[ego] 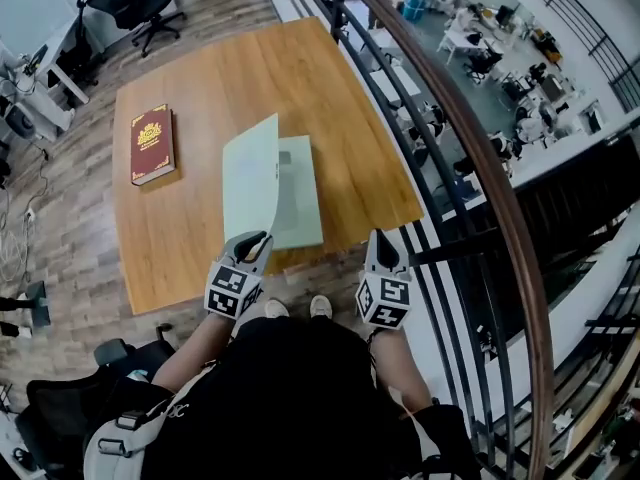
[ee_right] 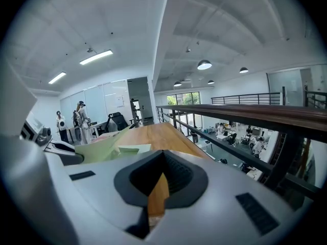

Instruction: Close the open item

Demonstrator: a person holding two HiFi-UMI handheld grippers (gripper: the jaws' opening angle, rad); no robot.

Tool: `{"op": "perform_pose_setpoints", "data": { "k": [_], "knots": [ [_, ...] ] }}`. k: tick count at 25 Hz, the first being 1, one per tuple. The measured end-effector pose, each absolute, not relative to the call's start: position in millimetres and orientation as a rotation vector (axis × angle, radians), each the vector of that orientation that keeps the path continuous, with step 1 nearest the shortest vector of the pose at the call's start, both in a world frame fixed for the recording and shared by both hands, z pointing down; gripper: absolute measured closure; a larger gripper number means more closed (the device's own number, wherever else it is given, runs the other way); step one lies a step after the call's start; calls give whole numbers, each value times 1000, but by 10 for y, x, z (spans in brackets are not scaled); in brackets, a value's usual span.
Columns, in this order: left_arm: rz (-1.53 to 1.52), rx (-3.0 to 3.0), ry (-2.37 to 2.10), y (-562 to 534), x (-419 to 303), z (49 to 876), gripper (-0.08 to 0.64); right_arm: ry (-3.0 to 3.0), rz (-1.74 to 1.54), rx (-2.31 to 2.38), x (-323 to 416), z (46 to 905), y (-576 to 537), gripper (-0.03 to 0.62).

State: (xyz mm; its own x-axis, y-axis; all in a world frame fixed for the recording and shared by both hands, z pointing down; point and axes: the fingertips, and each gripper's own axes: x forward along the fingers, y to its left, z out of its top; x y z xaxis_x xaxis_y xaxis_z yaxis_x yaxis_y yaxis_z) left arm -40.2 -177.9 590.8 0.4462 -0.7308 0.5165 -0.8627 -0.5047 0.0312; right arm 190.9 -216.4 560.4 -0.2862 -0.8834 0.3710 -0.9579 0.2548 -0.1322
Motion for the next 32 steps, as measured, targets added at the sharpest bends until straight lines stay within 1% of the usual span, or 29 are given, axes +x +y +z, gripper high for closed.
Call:
{"op": "perform_pose_setpoints", "data": {
  "k": [12,32],
  "knots": [
    [869,2469,-1239,-1845,-6,6324,517,-2226,516,1807,2213,5630,-1932,594],
    [1234,2592,-1081,-1922,351,6839,503,-2190,497,1782,2299,5652,-1834,594]
  ]
}}
